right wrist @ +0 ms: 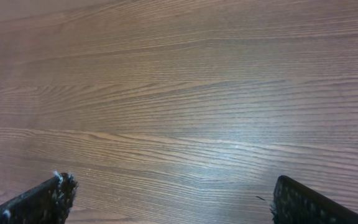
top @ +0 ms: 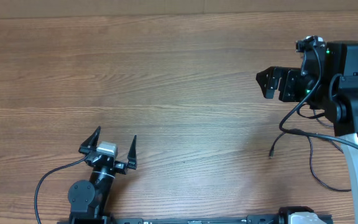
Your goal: Untangle cables
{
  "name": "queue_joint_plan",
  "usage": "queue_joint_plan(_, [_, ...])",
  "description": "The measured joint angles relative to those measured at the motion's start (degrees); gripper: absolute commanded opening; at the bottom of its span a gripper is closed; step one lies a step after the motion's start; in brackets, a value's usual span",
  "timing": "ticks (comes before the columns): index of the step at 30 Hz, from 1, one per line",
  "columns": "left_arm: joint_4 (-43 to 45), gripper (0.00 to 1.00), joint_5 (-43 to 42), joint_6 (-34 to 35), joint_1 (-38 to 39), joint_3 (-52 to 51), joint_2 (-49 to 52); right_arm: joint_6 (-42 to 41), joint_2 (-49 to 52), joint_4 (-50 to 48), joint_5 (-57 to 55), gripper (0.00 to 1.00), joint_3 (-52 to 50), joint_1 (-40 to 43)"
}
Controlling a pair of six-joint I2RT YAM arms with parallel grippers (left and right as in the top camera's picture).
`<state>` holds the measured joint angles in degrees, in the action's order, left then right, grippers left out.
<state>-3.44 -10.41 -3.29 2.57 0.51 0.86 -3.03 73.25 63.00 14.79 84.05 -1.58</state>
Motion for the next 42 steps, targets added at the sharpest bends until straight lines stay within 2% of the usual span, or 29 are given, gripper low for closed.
queue_joint_plan(5, [0.2,1.0,0.0,0.0,0.0,0.0,0.0,0.0,0.0,0.0,0.0,1.0,0.0,0.0])
queue_joint_plan(9, [8.8,1.0,0.0,0.3,0.0,0.0,-0.2,0.0,0.0,0.0,0.0,1.0,0.0,0.0])
queue_joint_plan(11, [7.7,1.0,0.0,0.3,0.0,0.0,-0.2,0.0,0.0,0.0,0.0,1.0,0.0,0.0])
queue_joint_plan(13, [0.0,1.0,0.4,0.5,0.0,0.0,-0.3,0.0,0.0,0.0,0.0,1.0,0.0,0.0])
queue_joint_plan(20, [-0.2,1.0,2.2,2.5,0.0,0.0,-0.1,0.0,0.0,0.0,0.0,1.0,0.0,0.0])
queue_joint_plan(42, [-0.2,1.0,2.6,2.6,0.0,0.0,-0.1,0.0,0.0,0.0,0.0,1.0,0.0,0.0])
